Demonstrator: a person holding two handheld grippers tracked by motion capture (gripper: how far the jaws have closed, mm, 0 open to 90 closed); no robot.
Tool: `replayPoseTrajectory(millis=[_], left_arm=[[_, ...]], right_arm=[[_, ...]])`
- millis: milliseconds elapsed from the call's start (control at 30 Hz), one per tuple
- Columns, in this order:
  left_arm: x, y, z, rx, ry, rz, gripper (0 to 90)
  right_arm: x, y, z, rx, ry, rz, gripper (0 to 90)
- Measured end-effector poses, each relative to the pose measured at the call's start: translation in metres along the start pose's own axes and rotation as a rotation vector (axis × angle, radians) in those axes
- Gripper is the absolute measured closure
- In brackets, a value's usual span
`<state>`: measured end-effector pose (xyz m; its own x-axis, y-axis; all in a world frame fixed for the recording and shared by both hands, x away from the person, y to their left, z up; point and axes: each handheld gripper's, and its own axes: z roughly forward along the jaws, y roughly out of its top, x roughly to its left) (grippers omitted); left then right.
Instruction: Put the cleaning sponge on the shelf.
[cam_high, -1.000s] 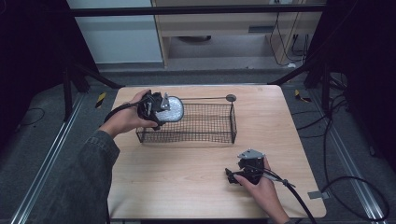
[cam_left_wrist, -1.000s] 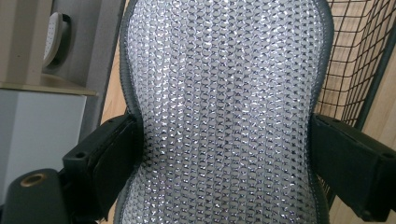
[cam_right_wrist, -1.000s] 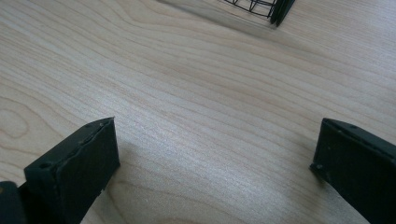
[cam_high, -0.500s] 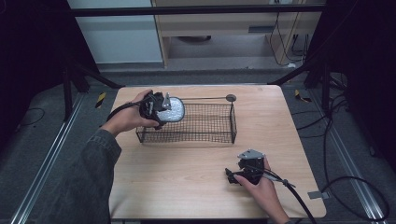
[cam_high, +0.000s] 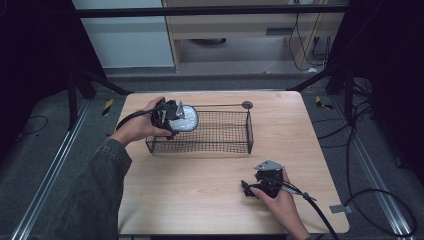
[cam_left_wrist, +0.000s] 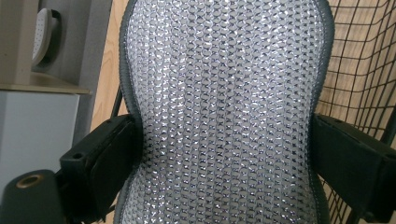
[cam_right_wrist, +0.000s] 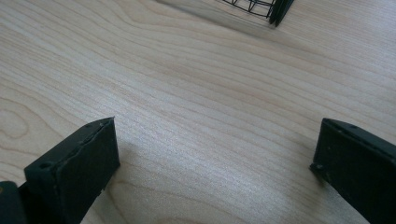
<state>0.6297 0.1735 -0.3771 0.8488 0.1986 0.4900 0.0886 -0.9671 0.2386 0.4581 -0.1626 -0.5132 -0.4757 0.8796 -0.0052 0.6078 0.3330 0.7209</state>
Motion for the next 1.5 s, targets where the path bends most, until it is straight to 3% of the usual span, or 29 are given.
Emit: replayPoseTrajectory(millis=[233,700,1067,1333,1500], left_arm=[[0.001,-0.001,0.004,-0.002,-0.039,-0.026,5.6],[0.003,-0.002,-0.003,-0.023,-0.037,-0.057,5.9],[-0.003,-0.005,-0.026,-0.105,-0.019,-0.152,7.0],[-0.012,-0.003,-0.035,-0.125,-0.025,-0.197,7.0],[-0.018,0.0,-0.037,-0.146,-0.017,-0.248,6.8]], right_arm=[[0.0,0.0,0.0,0.0,0.0,0.001,0.4],[0.0,0.0,0.0,-0.001,0.0,0.003,0.4],[0.0,0.0,0.0,0.0,-0.002,0.001,0.4],[0.0,0.0,0.0,0.0,-0.001,0.0,0.4],[0.0,0.0,0.0,-0.001,0.0,0.004,0.4]])
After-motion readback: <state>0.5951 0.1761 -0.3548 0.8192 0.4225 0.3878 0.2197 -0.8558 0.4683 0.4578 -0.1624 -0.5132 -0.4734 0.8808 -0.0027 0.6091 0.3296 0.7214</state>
